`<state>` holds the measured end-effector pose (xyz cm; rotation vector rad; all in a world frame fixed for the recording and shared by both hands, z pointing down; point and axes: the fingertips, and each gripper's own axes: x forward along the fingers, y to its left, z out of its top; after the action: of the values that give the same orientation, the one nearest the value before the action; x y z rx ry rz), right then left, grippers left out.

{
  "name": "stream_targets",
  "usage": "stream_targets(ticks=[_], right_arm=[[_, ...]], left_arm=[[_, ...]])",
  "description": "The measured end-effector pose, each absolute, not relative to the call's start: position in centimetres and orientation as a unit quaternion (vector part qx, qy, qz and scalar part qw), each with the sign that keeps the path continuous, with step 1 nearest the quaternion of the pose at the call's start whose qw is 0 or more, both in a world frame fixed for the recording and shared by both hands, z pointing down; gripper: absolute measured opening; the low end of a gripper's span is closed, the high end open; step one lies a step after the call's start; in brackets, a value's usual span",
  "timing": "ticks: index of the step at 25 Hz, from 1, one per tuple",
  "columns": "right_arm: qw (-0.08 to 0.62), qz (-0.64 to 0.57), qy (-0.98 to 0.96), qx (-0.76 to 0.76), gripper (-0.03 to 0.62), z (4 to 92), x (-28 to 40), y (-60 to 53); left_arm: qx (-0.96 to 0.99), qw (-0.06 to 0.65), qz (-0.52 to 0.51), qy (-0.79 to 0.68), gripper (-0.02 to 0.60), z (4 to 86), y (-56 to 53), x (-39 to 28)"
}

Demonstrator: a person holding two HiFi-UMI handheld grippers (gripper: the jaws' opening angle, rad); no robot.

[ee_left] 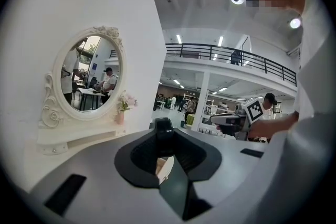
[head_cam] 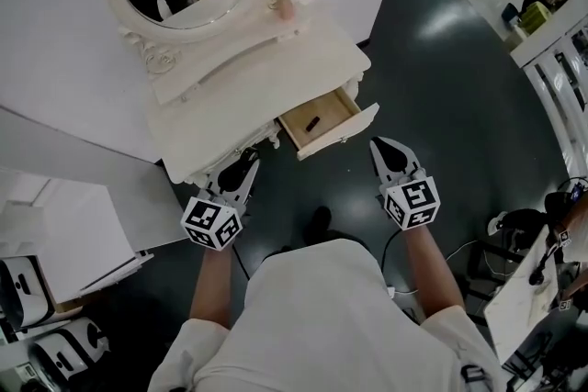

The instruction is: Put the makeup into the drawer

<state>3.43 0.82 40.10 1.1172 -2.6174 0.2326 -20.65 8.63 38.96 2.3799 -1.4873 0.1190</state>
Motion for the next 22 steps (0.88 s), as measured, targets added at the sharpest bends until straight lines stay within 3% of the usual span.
stream_targets(ticks=[22], right_arm=[[0.158, 0.118, -0.918, 0.344, 0.029, 44.2, 7.4, -7.2]], left_arm=[[0.827, 0.18, 0.066, -0.529, 0.077, 40.3, 1.1, -15.3]])
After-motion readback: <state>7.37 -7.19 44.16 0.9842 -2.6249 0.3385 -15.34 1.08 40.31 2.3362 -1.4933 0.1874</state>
